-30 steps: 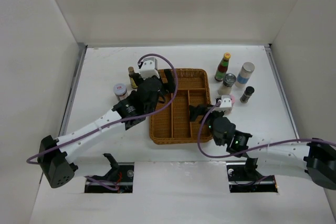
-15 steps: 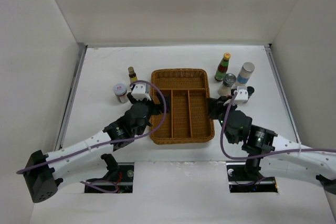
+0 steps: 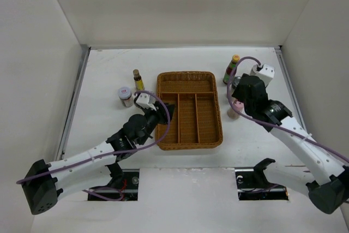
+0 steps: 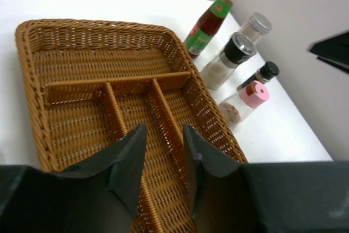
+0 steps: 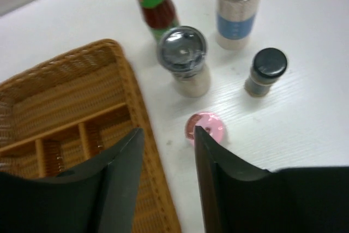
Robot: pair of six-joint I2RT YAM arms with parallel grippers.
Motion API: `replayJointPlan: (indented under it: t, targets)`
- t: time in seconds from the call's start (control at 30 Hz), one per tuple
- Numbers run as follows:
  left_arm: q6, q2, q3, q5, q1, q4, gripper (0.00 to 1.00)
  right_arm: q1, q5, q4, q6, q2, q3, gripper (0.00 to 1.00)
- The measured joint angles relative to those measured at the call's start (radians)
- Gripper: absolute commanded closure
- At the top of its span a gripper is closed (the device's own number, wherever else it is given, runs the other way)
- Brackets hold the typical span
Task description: Organize the condiment bottles
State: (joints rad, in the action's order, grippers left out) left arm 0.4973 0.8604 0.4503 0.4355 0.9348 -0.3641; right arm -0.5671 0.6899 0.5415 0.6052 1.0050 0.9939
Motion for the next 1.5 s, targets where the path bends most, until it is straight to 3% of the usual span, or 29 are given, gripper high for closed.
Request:
replayJointPlan:
  t: [0.03, 0.13, 0.3, 0.43, 0.77, 1.03, 1.2, 1.33, 1.5]
  targets:
    - [0.000, 0.000, -0.010, -0.002, 0.004, -0.020, 0.63, 0.034, -0.021, -0.002, -0.023, 0.021, 0.000, 0.29]
    - [0.000, 0.000, -0.045, -0.004, 0.018, -0.074, 0.60, 0.103, -0.068, -0.019, -0.094, 0.081, 0.000, 0.15]
    - [0.000, 0.007, -0.069, -0.012, 0.047, -0.131, 0.54, 0.182, -0.143, -0.060, -0.186, 0.187, 0.031, 0.05]
    - [0.000, 0.035, -0.069, -0.021, 0.059, -0.180, 0.47, 0.212, -0.190, -0.109, -0.241, 0.293, 0.091, 0.02]
    - [0.005, 0.066, -0.072, -0.028, 0.022, -0.309, 0.46, 0.310, -0.264, -0.210, -0.295, 0.470, 0.129, 0.00]
    - [0.008, 0.077, -0.173, -0.048, -0.019, -0.411, 0.45, 0.324, -0.293, -0.255, -0.304, 0.518, 0.129, 0.00]
    - [0.009, 0.089, -0.177, -0.053, -0.043, -0.430, 0.45, 0.330, -0.324, -0.275, -0.303, 0.575, 0.135, 0.10]
    - [0.009, 0.102, -0.177, -0.052, -0.052, -0.434, 0.45, 0.330, -0.329, -0.282, -0.301, 0.607, 0.135, 0.37]
    - [0.009, 0.111, -0.177, -0.052, -0.059, -0.446, 0.45, 0.301, -0.269, -0.281, -0.299, 0.579, 0.130, 0.45]
